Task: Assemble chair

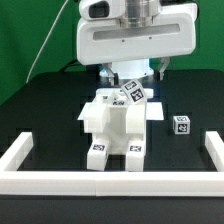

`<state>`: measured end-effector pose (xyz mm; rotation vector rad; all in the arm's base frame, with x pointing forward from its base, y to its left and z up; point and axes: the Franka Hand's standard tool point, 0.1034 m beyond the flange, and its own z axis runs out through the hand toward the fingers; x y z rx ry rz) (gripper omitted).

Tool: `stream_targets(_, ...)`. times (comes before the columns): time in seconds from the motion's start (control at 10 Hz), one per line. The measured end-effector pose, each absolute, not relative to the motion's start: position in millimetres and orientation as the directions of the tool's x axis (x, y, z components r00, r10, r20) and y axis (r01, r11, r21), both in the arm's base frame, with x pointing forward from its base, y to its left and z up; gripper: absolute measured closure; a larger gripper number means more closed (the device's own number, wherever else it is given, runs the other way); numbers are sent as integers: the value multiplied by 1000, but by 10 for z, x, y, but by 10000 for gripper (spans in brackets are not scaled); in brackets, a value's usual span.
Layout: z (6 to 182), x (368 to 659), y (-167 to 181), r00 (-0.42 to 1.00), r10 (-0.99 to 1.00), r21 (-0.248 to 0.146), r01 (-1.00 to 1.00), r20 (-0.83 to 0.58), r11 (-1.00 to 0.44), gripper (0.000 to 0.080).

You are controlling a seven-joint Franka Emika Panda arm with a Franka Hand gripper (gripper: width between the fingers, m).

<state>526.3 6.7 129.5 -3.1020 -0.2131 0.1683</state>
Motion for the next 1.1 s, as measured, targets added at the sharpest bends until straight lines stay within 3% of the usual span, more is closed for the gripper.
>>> stream_targets(0.3,1221,5334,43,987,140,-15,139,-78,-990,150)
stream_targets(1.1,1238,5356,16,988,139,-14,138,-73,-990,150)
